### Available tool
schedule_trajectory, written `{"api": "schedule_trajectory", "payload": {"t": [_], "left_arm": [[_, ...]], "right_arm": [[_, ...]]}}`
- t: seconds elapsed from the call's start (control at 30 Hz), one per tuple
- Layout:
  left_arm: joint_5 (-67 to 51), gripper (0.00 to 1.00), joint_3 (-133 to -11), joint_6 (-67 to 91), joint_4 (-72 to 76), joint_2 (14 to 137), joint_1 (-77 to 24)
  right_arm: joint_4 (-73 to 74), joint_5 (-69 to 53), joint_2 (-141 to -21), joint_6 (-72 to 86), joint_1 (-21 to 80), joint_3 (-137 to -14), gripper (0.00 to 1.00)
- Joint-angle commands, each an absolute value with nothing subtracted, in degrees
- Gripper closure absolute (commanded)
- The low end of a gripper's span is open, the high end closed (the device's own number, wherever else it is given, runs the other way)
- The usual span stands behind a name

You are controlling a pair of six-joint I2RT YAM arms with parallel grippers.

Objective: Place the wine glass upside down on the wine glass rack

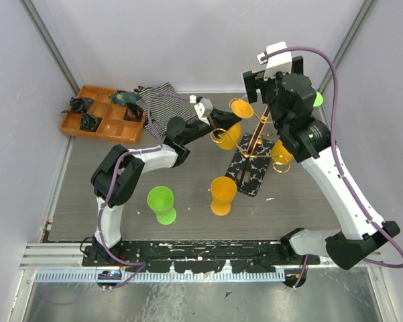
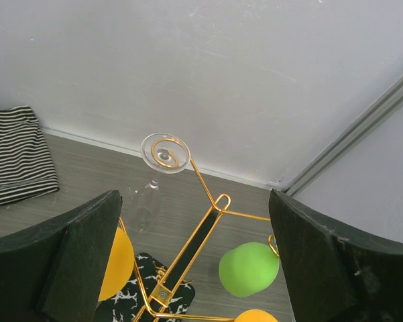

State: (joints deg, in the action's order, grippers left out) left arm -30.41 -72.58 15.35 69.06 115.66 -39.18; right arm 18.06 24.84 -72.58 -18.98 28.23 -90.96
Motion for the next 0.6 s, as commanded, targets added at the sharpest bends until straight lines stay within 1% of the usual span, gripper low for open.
{"api": "schedule_trajectory", "payload": {"t": [0.0, 0.33, 0.57], "left_arm": [[-30.1, 1.00, -76.2, 15.6, 69.9, 117.1, -39.7], [-26.9, 1.00, -81.5, 16.3, 68.1, 121.3, -39.8], [-22.3, 1.00, -81.3, 15.8, 68.3, 121.8, -39.7]], "right_arm": [[15.5, 24.3, -70.9, -19.3, 27.8, -91.2, 0.04], [15.5, 23.9, -70.5, -18.7, 27.8, -91.1, 0.04], [15.5, 23.7, -70.2, -18.4, 27.7, -90.7, 0.04]]}}
